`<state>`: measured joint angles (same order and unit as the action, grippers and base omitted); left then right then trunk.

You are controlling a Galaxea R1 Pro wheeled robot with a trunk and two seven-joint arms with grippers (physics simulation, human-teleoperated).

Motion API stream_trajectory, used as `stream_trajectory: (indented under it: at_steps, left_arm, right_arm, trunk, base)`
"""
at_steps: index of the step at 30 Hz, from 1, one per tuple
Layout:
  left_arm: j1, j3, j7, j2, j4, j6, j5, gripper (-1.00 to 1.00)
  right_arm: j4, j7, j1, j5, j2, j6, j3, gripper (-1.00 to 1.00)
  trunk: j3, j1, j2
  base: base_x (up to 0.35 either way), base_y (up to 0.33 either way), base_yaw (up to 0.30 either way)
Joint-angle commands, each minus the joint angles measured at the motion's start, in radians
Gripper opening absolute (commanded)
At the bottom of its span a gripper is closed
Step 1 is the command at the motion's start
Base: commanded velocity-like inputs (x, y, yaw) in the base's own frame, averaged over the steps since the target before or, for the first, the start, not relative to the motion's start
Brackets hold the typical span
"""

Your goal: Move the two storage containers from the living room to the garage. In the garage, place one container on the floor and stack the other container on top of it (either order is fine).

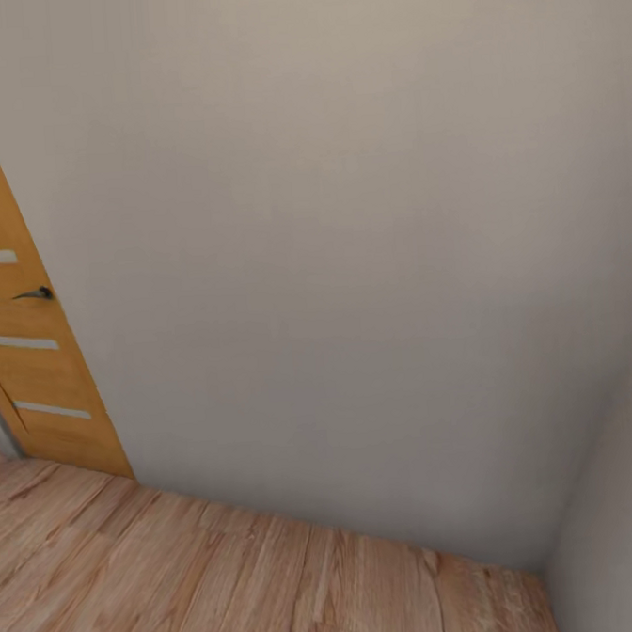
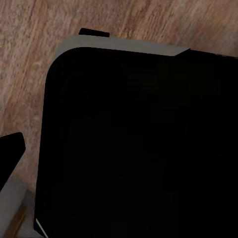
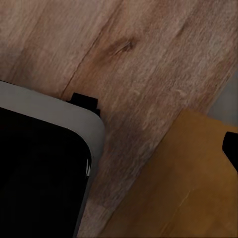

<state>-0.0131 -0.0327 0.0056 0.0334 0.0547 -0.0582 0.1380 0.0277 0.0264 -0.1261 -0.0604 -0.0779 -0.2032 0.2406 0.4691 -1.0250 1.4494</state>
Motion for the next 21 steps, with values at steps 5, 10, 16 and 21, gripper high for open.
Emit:
stream_trajectory:
  at_steps: [5, 10, 16, 21]
  left_arm:
    - [-0.001, -0.003, 0.001, 0.000, -0.001, -0.003, 0.006, 1.00]
    - [-0.001, -0.003, 0.001, 0.000, -0.001, -0.003, 0.006, 1.00]
    - [-0.001, -0.004, 0.002, 0.000, -0.001, -0.005, 0.006, 1.00]
    - [-0.001, -0.004, 0.002, 0.000, -0.001, -0.004, 0.006, 1.00]
  right_arm:
    - [0.003, 0.003, -0.001, -0.006, 0.001, -0.005, 0.001, 1.00]
    - [0.002, 0.003, -0.001, -0.005, 0.001, -0.004, -0.002, 1.00]
    - [0.001, 0.004, -0.001, -0.004, 0.003, 0.005, 0.000, 1.00]
    - [0.001, 0.003, -0.001, -0.003, 0.003, 0.006, -0.007, 1.00]
  trunk:
    - [0.001, 0.000, 0.001]
    - [0.001, 0.000, 0.001]
    - [0.001, 0.000, 0.001]
    - [0.001, 0.000, 0.001]
  base:
    - [0.008, 0.000, 0.280]
    - [0.001, 0.000, 0.280]
    - [0.000, 0.000, 0.280]
    - [0.000, 0.000, 0.280]
